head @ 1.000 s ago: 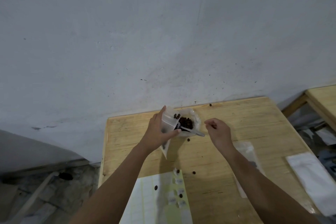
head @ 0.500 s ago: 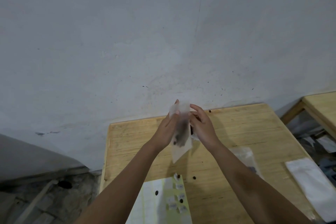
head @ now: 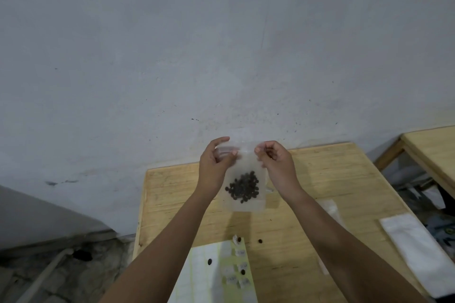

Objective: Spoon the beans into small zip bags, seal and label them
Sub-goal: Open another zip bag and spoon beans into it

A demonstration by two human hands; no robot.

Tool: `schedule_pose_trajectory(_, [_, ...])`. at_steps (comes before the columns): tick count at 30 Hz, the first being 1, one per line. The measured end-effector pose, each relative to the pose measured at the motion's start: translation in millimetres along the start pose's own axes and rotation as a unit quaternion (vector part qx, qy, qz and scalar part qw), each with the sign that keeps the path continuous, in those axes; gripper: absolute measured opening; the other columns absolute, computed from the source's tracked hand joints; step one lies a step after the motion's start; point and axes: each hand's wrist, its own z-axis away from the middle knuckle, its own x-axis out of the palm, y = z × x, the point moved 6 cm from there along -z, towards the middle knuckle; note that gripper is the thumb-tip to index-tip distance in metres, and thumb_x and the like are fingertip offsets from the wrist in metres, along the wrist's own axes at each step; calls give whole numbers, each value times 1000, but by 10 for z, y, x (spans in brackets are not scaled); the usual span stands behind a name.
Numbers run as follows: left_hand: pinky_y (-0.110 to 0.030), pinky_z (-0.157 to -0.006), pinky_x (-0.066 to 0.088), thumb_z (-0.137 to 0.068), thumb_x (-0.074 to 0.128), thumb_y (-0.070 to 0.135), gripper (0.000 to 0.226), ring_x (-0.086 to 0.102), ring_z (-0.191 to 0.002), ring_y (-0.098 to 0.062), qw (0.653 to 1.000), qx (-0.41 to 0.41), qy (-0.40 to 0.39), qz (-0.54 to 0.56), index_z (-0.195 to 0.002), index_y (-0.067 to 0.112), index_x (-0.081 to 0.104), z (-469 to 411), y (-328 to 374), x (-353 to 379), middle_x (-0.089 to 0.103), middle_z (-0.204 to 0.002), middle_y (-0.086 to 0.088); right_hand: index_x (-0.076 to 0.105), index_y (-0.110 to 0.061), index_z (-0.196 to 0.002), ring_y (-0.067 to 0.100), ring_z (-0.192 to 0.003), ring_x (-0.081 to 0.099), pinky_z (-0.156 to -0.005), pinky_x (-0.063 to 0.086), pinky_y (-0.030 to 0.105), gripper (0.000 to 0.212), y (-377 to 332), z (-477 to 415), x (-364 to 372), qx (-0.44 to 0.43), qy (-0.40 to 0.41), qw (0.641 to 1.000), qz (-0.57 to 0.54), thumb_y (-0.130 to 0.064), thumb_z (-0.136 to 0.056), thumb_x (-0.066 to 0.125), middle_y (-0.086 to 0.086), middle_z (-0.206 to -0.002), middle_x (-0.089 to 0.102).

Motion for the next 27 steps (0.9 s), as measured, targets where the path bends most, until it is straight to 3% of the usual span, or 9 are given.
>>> schedule_pose_trajectory(3, [-26,-79,55,-82,68,2,38,70,-86,-20,1000,6,-5,-5,-117,10,57,7,5,48,72,-89,-10,58,-20,-76,8,-74,55,-71,46,25,16,21,-24,-79,4,-3,1000,28,-9,-88,61,-5,-78,61])
schedule_pose_trajectory(6, [-30,-84,55,-82,70,7,41,70,-89,-23,1000,2,-19,-14,-118,17,54,36,-30,128,70,-92,-19,56,-19,-77,11,-75,56,-76,48,30,16,45,-12,-156,-1,11,999,53,-7,-87,61,-3,-79,60])
schedule_pose_trajectory(8, [-32,-86,53,-82,70,9,43,68,-91,-24,1000,-9,-8,-27,-118,24,51,44,-65,152,70,-90,-15,56,-18,-78,13,-76,56,-77,48,33,14,55,16,-190,-2,16,999,51,-7,-87,61,-2,-80,60])
schedule_pose_trajectory(11, [-32,-86,52,-81,70,8,45,68,-89,-22,999,-19,-1,-39,-116,25,48,37,-67,175,68,-86,-7,58,-14,-83,11,-80,58,-76,49,29,7,45,58,-193,2,-13,999,37,-11,-86,65,-2,-84,62])
schedule_pose_trajectory(15, [-34,-83,54,-81,70,6,44,67,-86,-27,998,-7,-38,-42,-115,23,47,67,-33,280,66,-89,-15,58,-17,-85,8,-93,60,-81,49,25,13,61,97,-187,22,-19,996,79,-21,-82,70,-4,-94,64])
schedule_pose_trajectory(21, [-34,-84,53,-87,65,11,38,66,-88,-26,997,6,-47,-55,-118,24,47,130,-70,353,68,-87,-15,54,-20,-77,7,-88,59,-76,46,21,17,40,115,-286,16,16,996,84,-14,-82,70,-5,-87,63])
schedule_pose_trajectory(24, [-36,-84,53,-91,58,9,31,67,-90,-25,996,12,-62,-64,-118,22,49,149,-99,348,70,-89,-14,59,-19,-80,10,-91,60,-81,50,25,15,98,121,-315,44,0,998,41,-9,-82,69,-5,-89,64])
schedule_pose_trajectory(27, [-36,-84,54,-92,56,6,25,69,-92,-21,995,14,-74,-63,-114,18,51,174,-106,344,73,-94,-10,62,-18,-84,13,-90,61,-77,51,21,14,126,157,-333,63,-22,998,12,-6,-81,69,-2,-90,65])
